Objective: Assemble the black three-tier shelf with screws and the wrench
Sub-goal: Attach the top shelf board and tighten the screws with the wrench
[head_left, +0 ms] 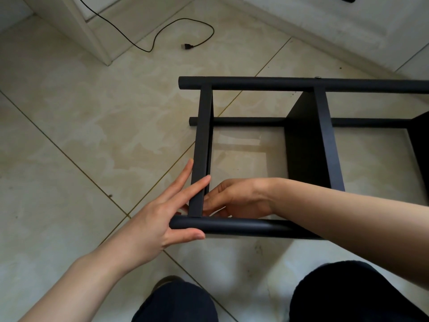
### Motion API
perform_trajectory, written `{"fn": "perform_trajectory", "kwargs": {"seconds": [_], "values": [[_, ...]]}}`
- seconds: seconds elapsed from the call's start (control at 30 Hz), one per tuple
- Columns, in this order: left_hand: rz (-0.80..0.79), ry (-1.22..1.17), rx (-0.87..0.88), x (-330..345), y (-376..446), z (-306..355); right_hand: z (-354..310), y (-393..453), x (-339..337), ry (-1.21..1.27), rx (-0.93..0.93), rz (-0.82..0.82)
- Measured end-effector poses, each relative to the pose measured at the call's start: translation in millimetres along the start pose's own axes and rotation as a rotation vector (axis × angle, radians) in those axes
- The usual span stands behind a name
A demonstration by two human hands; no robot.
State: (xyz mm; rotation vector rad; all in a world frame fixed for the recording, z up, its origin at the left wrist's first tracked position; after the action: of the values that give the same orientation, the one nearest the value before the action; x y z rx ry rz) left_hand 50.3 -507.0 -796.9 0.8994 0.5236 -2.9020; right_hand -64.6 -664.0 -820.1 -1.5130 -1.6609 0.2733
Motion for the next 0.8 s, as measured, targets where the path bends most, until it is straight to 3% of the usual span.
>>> {"fn": "perform_trajectory", "kwargs": {"seconds": [0.37, 0.8], "values": [[-0.015, 0.009, -0.028, -0.7, -0.8, 3.9, 0.7, 4.6, 1.5, -0.077, 0.039, 0.061], [-0.016, -0.017, -0.012, -2.3, -0.5, 3.9, 1.1, 0.6, -5.8, -0.016, 0.029, 0.012]]}}
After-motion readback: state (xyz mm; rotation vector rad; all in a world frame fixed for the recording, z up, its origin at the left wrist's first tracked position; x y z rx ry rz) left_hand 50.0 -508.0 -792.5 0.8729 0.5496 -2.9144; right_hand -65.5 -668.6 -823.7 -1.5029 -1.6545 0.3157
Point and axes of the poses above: each hand's wrist, its own y-axis towards the middle knuckle, its own x-axis out of the palm, z = x × y, the point moved 2 cm from there along y, towards the middle knuckle, and after that the axes turned 6 degrees about -x, right-handed, at the moved point
